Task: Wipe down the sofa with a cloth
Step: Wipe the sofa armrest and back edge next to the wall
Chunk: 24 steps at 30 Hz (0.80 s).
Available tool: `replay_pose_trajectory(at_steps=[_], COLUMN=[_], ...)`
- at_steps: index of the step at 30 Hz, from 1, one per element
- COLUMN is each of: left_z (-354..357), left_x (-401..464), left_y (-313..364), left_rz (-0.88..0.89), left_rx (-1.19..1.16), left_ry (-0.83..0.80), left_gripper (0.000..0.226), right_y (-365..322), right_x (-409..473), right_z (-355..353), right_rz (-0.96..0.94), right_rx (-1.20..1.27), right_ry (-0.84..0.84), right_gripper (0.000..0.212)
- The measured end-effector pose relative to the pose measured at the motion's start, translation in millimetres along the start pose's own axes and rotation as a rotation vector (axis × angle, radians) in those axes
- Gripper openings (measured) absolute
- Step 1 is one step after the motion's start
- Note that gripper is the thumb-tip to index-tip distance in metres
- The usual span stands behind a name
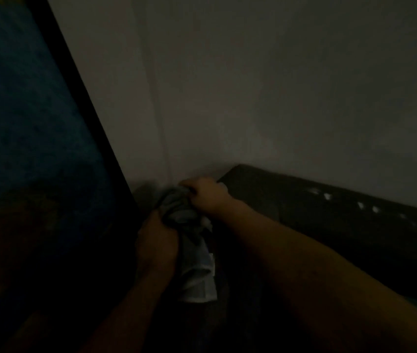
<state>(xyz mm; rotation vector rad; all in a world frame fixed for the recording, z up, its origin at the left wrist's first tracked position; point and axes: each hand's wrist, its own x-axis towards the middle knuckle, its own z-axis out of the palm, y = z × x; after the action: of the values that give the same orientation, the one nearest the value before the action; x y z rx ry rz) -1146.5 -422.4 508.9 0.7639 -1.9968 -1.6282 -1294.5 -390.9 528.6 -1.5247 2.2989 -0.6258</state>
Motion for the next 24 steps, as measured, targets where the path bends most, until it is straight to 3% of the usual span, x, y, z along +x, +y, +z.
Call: replay_pose_trajectory(at_steps=[4, 6, 9, 11, 15, 21, 24], left_z=[57, 89, 131, 149, 158, 166, 169], left_x=[14, 20, 20, 20, 35, 43, 45], left_y=[61, 72, 42, 12, -3, -1, 7], left_rz=[0.07, 0.132, 0.11, 0.182, 0.233, 0.297, 0.289], left_rx=[0.424, 0.558, 0.791, 0.938, 0.971, 1.047, 1.129], left_ry=[0.279, 0.128, -0.026, -0.026, 0.067, 0.158, 0.218], left_gripper=[0.023, 0.029, 0.043, 0.045, 0.05, 0.05, 0.054], right_y=[37, 69, 111, 127, 147, 162, 175], right_x=[-42, -68, -97, -99, -82, -95, -160], right_z=[-73, -105, -102, -76, -50, -62, -84], right_rz=[0.078, 0.127, 0.257, 0.284, 0.141, 0.102, 0.17], right_rx=[0.021, -0.057, -0.199, -0.239, -0.216, -0.281, -0.316], right_ry=[0.207, 0.258, 0.079, 0.053, 0.182, 0.136, 0.326], right_gripper=[0.028, 0.029, 0.029, 0.031, 0.039, 0.054, 0.056])
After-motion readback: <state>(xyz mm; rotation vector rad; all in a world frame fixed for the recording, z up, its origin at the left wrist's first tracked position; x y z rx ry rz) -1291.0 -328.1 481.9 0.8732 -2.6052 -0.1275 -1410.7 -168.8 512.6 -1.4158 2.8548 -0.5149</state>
